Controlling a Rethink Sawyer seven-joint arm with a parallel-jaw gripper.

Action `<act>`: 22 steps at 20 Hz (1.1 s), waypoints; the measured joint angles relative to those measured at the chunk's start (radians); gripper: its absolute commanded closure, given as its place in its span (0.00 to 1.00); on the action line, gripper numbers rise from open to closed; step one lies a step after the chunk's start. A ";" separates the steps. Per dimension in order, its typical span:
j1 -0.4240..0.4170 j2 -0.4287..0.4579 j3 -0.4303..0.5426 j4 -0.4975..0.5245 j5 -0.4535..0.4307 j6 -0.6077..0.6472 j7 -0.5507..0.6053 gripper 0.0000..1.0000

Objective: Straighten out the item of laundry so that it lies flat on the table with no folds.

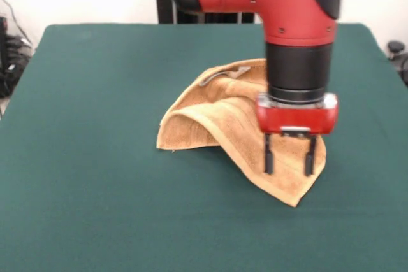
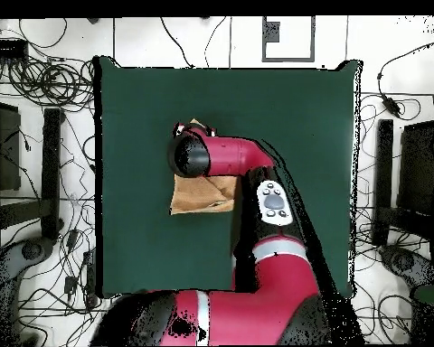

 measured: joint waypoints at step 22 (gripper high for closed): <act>-0.040 0.054 -0.047 0.011 0.070 0.000 0.000 0.00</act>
